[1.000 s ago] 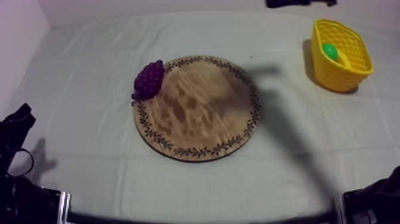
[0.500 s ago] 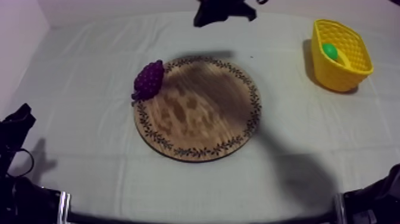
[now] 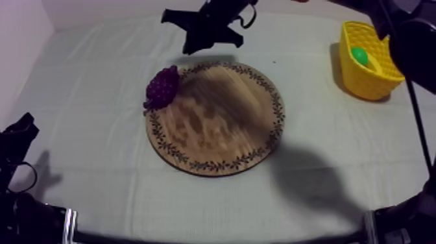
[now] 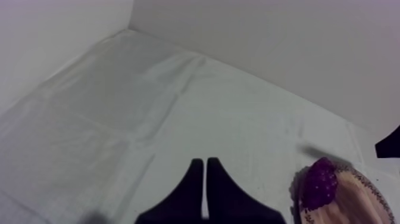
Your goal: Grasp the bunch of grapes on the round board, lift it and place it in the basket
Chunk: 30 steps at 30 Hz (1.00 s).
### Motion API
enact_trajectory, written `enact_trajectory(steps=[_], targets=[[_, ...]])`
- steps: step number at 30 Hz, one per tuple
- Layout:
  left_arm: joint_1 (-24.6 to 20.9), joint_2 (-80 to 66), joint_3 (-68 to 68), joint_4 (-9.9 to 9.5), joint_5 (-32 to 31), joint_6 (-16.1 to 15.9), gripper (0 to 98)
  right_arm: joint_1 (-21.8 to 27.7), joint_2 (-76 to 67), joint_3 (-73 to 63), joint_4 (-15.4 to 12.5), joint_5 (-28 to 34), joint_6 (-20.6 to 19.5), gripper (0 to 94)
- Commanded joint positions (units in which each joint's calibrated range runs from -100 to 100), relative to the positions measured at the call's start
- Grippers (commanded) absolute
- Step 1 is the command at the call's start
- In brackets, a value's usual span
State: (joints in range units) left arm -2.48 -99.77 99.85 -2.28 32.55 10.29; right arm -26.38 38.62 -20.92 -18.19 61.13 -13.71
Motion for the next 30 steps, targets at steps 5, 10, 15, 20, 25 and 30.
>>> enact_trajectory(steps=[5, 10, 15, 20, 25, 30], targets=[[-0.01, 0.03, 0.04, 0.01, 0.03, -0.01, 0.0, -0.6, 2.23, -3.99, -0.25, 3.28, -1.68, 59.5], [-0.01, 0.03, 0.04, 0.01, 0.03, -0.01, 0.0, -1.41, 4.74, -7.64, -0.48, 7.33, -2.42, 82.3], [-0.01, 0.03, 0.04, 0.01, 0.03, -0.01, 0.0, -1.93, 6.97, -9.49, -0.49, 8.56, -2.8, 88.6], [-0.01, 0.03, 0.04, 0.01, 0.03, -0.01, 0.0, -2.25, 9.37, -11.31, -0.52, 8.89, -3.18, 89.9], [-0.01, 0.03, 0.04, 0.01, 0.03, -0.01, 0.0, -2.68, 11.85, -13.53, -0.37, 9.19, -3.56, 90.1], [-0.01, 0.03, 0.04, 0.01, 0.03, -0.01, 0.0, -3.05, 14.55, -16.29, -0.06, 9.83, -3.99, 90.3]])
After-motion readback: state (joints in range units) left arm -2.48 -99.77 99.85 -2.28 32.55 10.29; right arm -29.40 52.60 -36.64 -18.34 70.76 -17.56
